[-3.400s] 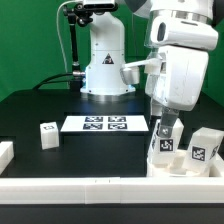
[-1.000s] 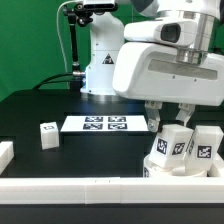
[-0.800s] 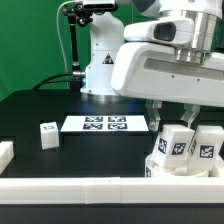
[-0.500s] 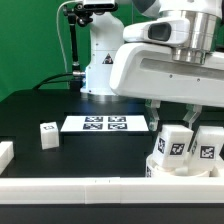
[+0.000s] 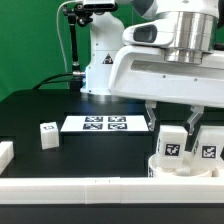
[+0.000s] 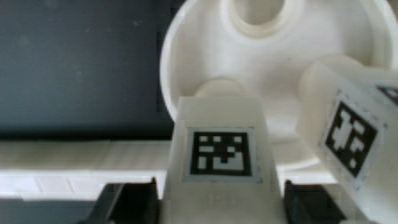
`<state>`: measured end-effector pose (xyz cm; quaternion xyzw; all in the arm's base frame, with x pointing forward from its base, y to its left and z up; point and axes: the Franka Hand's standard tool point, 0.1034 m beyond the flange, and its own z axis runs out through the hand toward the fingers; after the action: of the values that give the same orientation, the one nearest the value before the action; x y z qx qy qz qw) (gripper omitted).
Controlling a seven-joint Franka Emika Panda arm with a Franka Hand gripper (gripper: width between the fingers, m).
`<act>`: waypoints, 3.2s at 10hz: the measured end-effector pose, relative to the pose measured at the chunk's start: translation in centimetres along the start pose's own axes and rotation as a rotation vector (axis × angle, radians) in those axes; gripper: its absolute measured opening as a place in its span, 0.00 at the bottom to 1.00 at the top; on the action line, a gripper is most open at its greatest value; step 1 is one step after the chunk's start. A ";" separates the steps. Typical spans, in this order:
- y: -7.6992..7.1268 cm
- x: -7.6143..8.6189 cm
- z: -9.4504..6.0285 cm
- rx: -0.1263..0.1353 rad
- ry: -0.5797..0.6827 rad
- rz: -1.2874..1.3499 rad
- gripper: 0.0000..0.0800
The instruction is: Assemble stool
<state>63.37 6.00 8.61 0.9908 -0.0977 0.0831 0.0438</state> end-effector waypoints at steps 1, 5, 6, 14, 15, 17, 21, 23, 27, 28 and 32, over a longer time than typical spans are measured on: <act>0.1 0.1 0.0 0.021 0.003 0.111 0.43; -0.7 -0.3 0.0 0.086 0.021 0.616 0.43; -0.9 -0.4 -0.1 0.083 0.020 0.702 0.43; -0.8 -0.3 0.1 0.143 -0.076 1.356 0.43; -0.8 -0.2 0.1 0.152 -0.088 1.450 0.43; -0.8 -0.2 0.1 0.165 -0.118 1.624 0.43; -0.8 -0.1 0.1 0.176 -0.147 1.782 0.43; -0.8 -0.1 0.2 0.176 -0.147 1.774 0.46; -1.1 0.3 -1.1 0.195 -0.141 1.651 0.80; -1.1 0.8 -2.1 0.219 -0.126 1.559 0.81; -0.7 0.9 -2.2 0.231 -0.086 1.250 0.81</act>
Offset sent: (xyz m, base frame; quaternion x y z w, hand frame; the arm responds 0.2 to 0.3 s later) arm -0.0134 -0.0006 -0.0044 0.0072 0.0164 0.2792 0.9601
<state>64.07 6.75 10.91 0.7476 -0.6494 0.0629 -0.1240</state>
